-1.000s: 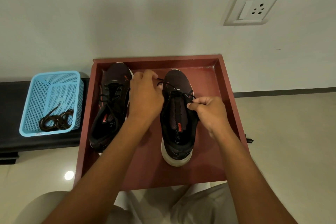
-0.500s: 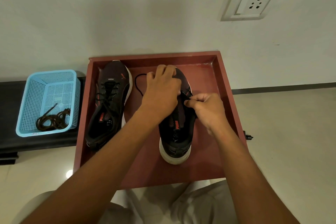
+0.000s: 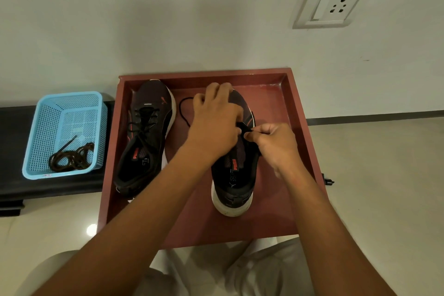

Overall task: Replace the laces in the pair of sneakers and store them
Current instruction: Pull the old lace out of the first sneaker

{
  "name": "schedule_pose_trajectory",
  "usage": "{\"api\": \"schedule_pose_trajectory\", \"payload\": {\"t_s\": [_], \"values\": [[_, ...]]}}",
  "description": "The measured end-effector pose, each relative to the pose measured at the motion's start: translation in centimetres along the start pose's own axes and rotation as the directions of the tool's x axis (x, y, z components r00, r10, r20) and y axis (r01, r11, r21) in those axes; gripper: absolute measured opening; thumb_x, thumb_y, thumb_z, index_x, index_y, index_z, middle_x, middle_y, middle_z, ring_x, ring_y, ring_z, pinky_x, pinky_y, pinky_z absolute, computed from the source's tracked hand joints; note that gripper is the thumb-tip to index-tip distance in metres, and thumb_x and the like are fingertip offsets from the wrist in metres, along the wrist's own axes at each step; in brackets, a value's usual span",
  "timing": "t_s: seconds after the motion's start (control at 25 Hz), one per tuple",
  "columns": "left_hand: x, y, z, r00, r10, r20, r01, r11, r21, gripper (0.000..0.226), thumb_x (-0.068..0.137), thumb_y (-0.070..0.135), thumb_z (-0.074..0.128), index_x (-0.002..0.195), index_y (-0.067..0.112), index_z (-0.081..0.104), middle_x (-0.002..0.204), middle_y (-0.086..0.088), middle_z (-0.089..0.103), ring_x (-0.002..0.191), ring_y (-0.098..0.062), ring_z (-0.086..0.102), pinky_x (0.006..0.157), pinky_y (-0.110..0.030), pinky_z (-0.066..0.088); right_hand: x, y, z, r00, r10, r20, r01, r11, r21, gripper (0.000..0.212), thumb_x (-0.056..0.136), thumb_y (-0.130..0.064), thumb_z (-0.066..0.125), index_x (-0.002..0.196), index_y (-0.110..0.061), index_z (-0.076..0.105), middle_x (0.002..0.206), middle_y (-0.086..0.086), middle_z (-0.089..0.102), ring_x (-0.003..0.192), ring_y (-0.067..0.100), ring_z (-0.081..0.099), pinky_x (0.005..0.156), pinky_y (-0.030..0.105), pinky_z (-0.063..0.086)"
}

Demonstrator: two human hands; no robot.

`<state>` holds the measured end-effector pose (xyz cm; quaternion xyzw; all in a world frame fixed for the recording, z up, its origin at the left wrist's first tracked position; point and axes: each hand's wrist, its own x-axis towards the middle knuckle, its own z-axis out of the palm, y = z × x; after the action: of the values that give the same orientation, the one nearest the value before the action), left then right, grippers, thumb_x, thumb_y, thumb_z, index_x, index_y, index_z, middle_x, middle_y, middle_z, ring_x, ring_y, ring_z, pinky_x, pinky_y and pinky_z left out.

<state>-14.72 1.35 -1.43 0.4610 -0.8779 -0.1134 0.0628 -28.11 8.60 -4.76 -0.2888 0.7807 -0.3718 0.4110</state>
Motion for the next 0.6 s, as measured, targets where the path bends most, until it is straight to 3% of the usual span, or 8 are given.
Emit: {"api": "schedule_pose_trajectory", "payload": {"t_s": [0.16,0.4,0.6], "values": [[0.5,0.4,1.0,1.000,0.016,-0.020,-0.013,0.992,0.128,0.011,0.079,0.026,0.078,0.088,0.019,0.077,0.142,-0.006,0.050,0.138,-0.033,0.036,0.103,-0.050,0.035,0.0,0.1,0.0,1.000,-0.007,0.011,0.007,1.000,0.004,0.009,0.082,-0.011,0.080,0.074,-0.016,0.080,0.074,0.005,0.077,0.081,0.030,0.075,0.080,0.052,0.062],[0.2,-0.8,1.2,0.996,0.063,-0.056,-0.057,0.992,0.113,0.009,0.079,0.017,0.078,0.087,0.014,0.075,0.134,-0.007,0.052,0.134,-0.033,0.041,0.098,-0.050,0.037,0.1,0.1,0.0,1.000,-0.010,0.013,0.009,1.000,0.017,0.009,0.081,-0.012,0.080,0.075,-0.017,0.080,0.074,0.006,0.077,0.081,0.032,0.075,0.078,0.052,0.062],[-1.2,-4.9,-1.1,0.973,-0.164,-0.164,0.168,0.986,0.008,0.007,0.088,0.013,0.070,0.093,0.010,0.073,0.127,-0.008,0.050,0.129,-0.032,0.040,0.098,-0.050,0.036,0.2,0.1,0.1,1.000,-0.016,0.007,0.016,1.000,0.013,0.007,0.082,-0.013,0.080,0.076,-0.017,0.080,0.075,0.006,0.077,0.080,0.030,0.075,0.080,0.049,0.063]]}}
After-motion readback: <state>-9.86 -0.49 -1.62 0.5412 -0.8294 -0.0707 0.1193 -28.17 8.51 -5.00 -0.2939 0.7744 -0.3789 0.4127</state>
